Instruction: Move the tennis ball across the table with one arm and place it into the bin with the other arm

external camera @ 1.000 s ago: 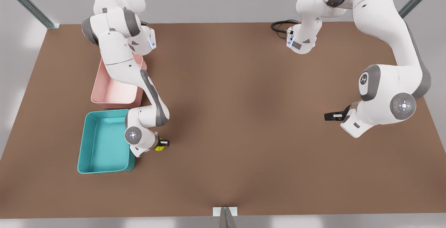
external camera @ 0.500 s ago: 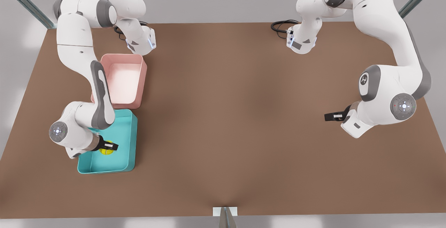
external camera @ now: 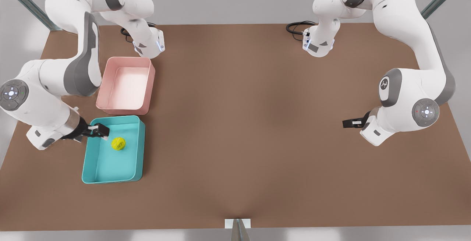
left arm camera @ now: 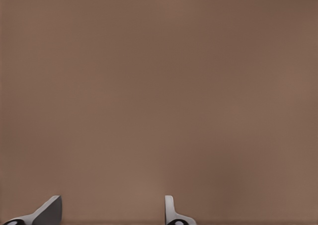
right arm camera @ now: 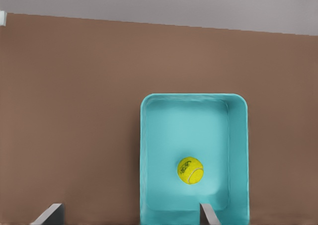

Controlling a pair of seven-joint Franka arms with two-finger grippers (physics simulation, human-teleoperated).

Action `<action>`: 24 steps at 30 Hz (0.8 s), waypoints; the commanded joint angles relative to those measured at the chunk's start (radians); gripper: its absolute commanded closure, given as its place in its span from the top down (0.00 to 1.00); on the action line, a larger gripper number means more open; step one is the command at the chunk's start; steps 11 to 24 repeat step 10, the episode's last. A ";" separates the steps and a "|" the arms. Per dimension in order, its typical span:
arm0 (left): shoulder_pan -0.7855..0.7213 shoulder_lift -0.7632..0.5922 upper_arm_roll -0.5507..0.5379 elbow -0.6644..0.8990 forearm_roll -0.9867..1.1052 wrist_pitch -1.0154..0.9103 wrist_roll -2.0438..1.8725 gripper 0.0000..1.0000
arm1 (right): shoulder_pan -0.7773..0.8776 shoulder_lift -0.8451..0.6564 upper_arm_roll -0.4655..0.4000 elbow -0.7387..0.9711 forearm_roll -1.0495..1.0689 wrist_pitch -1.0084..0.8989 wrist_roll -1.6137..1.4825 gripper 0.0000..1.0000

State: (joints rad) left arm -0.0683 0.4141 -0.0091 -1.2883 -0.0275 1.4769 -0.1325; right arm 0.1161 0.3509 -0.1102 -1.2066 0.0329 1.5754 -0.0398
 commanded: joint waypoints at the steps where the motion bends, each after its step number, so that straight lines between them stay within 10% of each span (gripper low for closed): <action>1: 0.001 0.000 0.000 0.000 0.001 -0.001 -0.002 1.00 | -0.015 -0.084 0.003 -0.070 -0.022 -0.213 0.084 1.00; 24: -0.001 -0.003 0.000 0.001 0.001 -0.001 -0.002 1.00 | -0.032 -0.136 0.004 -0.160 -0.021 -0.164 0.086 1.00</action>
